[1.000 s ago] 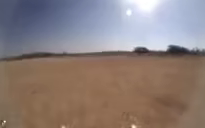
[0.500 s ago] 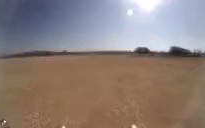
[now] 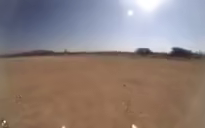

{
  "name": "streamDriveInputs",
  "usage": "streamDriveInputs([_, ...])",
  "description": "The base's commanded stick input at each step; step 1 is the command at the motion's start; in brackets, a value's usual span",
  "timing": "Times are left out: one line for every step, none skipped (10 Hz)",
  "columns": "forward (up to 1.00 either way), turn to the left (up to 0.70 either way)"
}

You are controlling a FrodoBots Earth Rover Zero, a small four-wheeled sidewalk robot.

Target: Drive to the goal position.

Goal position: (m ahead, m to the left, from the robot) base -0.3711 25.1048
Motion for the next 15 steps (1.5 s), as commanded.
streamDriveInputs([1.00,0.00])
streamDriveInputs([1.00,0.00])
streamDriveInputs([1.00,0.00])
streamDriveInputs([1.00,0.00])
streamDriveInputs([1.00,0.00])
streamDriveInputs([1.00,0.00])
streamDriveInputs([1.00,0.00])
streamDriveInputs([1.00,0.00])
streamDriveInputs([0.28,0.00])
streamDriveInputs([0.00,0.00])
streamDriveInputs([0.00,0.00])
streamDriveInputs([0.00,0.00])
streamDriveInputs([0.00,0.00])
streamDriveInputs([0.00,0.00])
streamDriveInputs([0.00,0.00])
